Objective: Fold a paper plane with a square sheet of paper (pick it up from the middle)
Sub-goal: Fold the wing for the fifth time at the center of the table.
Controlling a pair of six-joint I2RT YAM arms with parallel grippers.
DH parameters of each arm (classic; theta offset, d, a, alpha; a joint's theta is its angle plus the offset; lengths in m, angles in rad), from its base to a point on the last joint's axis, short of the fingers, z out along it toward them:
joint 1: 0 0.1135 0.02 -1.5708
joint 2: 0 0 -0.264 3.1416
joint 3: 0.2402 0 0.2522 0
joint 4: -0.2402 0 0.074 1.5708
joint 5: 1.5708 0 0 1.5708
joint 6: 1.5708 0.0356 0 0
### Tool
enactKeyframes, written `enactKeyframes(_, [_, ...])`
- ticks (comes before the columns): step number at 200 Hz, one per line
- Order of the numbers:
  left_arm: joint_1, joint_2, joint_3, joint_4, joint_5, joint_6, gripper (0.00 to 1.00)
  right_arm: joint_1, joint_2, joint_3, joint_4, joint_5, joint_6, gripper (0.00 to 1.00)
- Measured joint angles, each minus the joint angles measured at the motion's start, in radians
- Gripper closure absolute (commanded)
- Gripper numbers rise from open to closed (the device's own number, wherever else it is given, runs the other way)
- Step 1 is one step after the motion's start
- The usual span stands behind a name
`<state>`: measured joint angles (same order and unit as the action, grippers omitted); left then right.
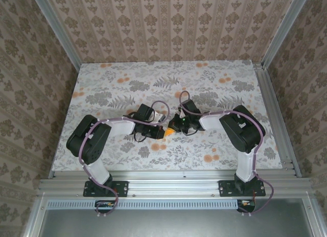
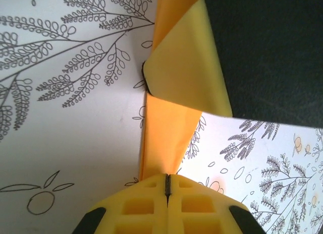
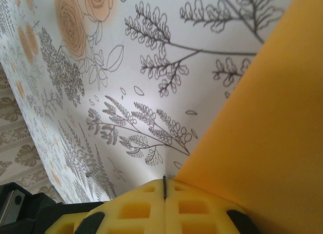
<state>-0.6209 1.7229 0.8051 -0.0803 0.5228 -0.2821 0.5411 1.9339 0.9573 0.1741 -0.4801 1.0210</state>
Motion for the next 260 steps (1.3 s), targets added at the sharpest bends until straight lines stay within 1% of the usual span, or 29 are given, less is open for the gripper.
enactKeyframes(60, [0.001, 0.000, -0.002, 0.003, -0.003, 0.000, 1.00, -0.064, 0.017, 0.015, 0.000, -0.045, -0.016, 1.00])
enactKeyframes(92, [0.001, 0.000, -0.003, 0.000, -0.002, 0.000, 1.00, -0.131, 0.026, 0.036, 0.002, -0.002, -0.031, 1.00])
enactKeyframes(112, [0.001, 0.000, -0.002, -0.001, -0.002, 0.000, 1.00, -0.155, 0.026, 0.037, 0.003, 0.007, -0.035, 1.00])
enactKeyframes(144, [0.001, -0.002, 0.007, -0.026, 0.002, -0.001, 0.99, -0.155, 0.030, 0.043, 0.001, 0.009, -0.053, 1.00])
enactKeyframes(159, [0.000, -0.014, 0.012, -0.074, 0.005, -0.002, 0.97, -0.153, 0.030, 0.043, 0.002, 0.009, -0.057, 1.00])
enactKeyframes(192, [0.000, -0.050, 0.058, -0.162, 0.006, -0.021, 0.95, -0.138, 0.030, 0.043, 0.005, 0.009, -0.061, 1.00])
enactKeyframes(231, [0.000, -0.040, 0.179, -0.136, 0.026, -0.059, 0.96, -0.108, 0.030, 0.039, 0.012, 0.001, -0.062, 1.00])
enactKeyframes(260, [0.000, 0.025, 0.243, -0.092, 0.052, -0.074, 0.97, -0.104, 0.030, 0.032, 0.026, -0.007, -0.065, 1.00])
